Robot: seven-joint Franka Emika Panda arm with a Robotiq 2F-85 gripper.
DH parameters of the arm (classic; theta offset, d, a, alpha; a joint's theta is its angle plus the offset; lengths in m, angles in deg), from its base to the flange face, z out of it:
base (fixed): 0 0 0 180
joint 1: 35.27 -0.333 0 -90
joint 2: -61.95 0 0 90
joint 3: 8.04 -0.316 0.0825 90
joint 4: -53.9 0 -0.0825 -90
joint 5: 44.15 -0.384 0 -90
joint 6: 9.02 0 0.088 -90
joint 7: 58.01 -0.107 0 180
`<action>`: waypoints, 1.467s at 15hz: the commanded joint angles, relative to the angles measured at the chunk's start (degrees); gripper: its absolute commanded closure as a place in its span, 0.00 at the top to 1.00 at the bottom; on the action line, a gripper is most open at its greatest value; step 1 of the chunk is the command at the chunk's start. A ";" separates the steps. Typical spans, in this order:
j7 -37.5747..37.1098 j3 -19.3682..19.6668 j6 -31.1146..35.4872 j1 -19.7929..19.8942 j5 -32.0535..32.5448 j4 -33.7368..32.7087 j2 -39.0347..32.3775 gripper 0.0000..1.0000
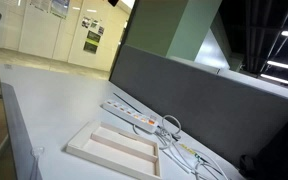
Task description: Put the screwdriver on the tray
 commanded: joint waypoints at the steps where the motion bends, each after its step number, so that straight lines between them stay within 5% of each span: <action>1: 0.18 -0.54 -0.17 0.68 -0.19 -0.14 0.00 1.00; 12: -0.55 -0.60 0.30 1.08 0.19 0.22 0.12 1.00; 22: -9.50 1.78 18.92 11.83 8.30 13.27 2.29 1.00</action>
